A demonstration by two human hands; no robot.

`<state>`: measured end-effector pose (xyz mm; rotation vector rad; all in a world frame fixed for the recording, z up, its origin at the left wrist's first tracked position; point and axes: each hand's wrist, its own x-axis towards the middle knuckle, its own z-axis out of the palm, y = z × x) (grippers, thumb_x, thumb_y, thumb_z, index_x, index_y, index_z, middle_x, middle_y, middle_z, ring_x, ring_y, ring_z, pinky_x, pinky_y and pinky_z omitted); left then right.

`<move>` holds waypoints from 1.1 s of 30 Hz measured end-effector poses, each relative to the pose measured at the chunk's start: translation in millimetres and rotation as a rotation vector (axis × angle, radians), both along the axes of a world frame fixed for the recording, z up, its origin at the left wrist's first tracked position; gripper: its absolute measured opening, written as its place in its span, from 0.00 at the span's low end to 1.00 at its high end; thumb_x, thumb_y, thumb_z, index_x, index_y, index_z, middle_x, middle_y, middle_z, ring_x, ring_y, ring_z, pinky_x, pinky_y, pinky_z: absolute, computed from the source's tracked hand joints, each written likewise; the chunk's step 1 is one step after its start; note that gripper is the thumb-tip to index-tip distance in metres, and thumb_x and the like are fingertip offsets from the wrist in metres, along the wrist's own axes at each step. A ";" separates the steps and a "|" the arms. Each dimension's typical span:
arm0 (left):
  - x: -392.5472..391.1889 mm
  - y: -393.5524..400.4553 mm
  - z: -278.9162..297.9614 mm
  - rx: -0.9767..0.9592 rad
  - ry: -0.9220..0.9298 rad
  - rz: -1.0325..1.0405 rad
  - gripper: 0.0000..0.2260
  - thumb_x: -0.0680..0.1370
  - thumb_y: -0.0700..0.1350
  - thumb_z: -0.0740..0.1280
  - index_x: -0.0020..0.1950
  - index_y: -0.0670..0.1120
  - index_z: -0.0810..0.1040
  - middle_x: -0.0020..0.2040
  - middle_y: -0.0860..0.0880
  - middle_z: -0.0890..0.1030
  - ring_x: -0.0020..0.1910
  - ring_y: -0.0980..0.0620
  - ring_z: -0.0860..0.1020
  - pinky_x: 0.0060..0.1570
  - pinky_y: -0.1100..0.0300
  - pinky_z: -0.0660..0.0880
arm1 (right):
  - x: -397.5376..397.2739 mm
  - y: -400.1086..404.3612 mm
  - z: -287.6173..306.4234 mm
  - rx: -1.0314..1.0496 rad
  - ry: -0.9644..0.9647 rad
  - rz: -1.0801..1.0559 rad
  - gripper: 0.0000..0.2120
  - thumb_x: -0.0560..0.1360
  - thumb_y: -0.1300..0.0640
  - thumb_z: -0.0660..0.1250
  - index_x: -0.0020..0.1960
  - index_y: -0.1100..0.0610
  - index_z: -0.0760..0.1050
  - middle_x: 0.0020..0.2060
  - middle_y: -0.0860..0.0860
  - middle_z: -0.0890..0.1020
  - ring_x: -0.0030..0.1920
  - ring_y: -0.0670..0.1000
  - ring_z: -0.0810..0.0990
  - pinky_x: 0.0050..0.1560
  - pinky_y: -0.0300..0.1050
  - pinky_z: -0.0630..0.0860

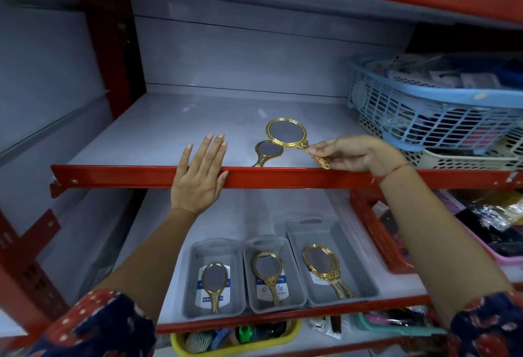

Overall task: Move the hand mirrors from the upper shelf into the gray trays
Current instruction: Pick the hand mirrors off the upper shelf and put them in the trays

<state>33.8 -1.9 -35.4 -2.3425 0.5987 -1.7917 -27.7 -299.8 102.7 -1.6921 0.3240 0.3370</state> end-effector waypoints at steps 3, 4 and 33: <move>-0.5 -0.4 -0.9 0.000 0.009 -0.004 0.24 0.83 0.51 0.50 0.75 0.41 0.64 0.74 0.45 0.69 0.72 0.47 0.69 0.75 0.49 0.53 | -33.2 -0.8 -6.6 0.064 -0.042 0.038 0.08 0.74 0.65 0.66 0.49 0.56 0.80 0.33 0.45 0.85 0.34 0.39 0.83 0.37 0.30 0.80; -0.4 -0.2 -0.9 -0.001 0.012 -0.003 0.24 0.83 0.51 0.50 0.75 0.41 0.64 0.74 0.45 0.69 0.73 0.47 0.69 0.75 0.49 0.53 | -43.2 -0.6 -11.3 0.071 -0.047 0.054 0.08 0.72 0.64 0.68 0.48 0.55 0.81 0.34 0.45 0.85 0.34 0.40 0.83 0.37 0.31 0.81; 6.2 -0.8 -6.3 0.004 -0.065 -0.003 0.23 0.82 0.50 0.52 0.75 0.42 0.65 0.73 0.47 0.70 0.73 0.48 0.65 0.76 0.49 0.50 | -55.5 70.8 -289.6 -0.446 0.300 -0.160 0.07 0.68 0.61 0.76 0.42 0.64 0.80 0.46 0.58 0.85 0.45 0.53 0.84 0.44 0.44 0.82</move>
